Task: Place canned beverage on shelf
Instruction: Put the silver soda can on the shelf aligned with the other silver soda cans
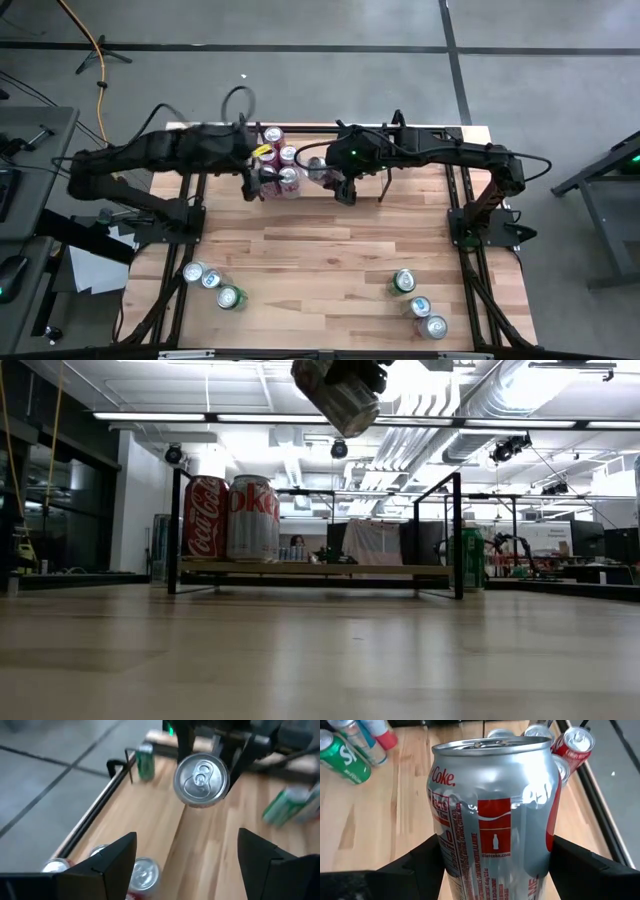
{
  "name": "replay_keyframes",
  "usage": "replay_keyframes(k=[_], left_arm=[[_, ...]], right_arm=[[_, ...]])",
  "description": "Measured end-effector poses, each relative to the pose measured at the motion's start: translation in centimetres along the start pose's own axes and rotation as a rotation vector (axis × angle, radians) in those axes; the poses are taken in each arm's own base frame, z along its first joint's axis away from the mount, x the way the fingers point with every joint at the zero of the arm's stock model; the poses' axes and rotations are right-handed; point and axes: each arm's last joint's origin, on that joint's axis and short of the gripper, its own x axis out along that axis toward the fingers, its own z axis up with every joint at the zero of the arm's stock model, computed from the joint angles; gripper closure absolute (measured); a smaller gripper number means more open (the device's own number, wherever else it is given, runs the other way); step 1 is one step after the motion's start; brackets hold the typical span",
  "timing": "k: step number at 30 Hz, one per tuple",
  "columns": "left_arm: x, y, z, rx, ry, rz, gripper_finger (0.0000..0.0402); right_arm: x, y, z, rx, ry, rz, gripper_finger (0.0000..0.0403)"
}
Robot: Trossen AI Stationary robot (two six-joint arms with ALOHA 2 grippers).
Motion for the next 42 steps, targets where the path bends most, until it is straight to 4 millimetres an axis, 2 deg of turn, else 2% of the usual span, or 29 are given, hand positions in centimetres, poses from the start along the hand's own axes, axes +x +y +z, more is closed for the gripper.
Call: replay_keyframes(k=[7,13,18,21,23,27,31,34,42], left_arm=[[0.4,0.5,-6.2,-0.247,-0.275,-0.090,0.0156],[2.4,0.3,-8.9,-0.429,-0.483,-0.174,0.0156],[4.0,0.0,-10.1,-0.476,-0.461,-0.180,0.0156],[4.7,-0.2,-10.1,-0.457,-0.446,-0.173,0.0156],[5.2,-0.4,-10.1,-0.419,-0.439,-0.162,0.0156],[6.1,-0.7,-9.7,-0.377,-0.476,-0.154,0.0156],[7.3,-1.2,-8.5,-0.380,-0.525,-0.156,0.0156],[8.2,-1.9,-7.3,-0.338,-0.530,-0.190,0.0156],[10.5,-3.0,-4.4,-0.246,-0.517,-0.208,0.0128]], right_arm=[[-0.9,0.0,-0.3,0.019,0.015,0.024,0.0127],[-0.7,-0.2,-1.5,0.025,0.110,0.040,0.0127],[-0.9,-0.5,-4.2,0.083,0.127,0.074,0.0127],[-1.7,-0.5,-6.0,0.151,0.039,0.076,0.0127],[-2.1,-0.5,-6.8,0.209,-0.078,0.087,0.0127],[-2.7,-0.5,-7.3,0.332,-0.411,0.137,0.0127],[-2.2,-0.4,-7.1,0.397,-0.680,0.180,0.0127],[-2.1,-0.3,-6.7,0.406,-0.749,0.200,0.0127],[-2.2,-0.2,-5.5,0.327,-0.756,0.234,0.0127]])
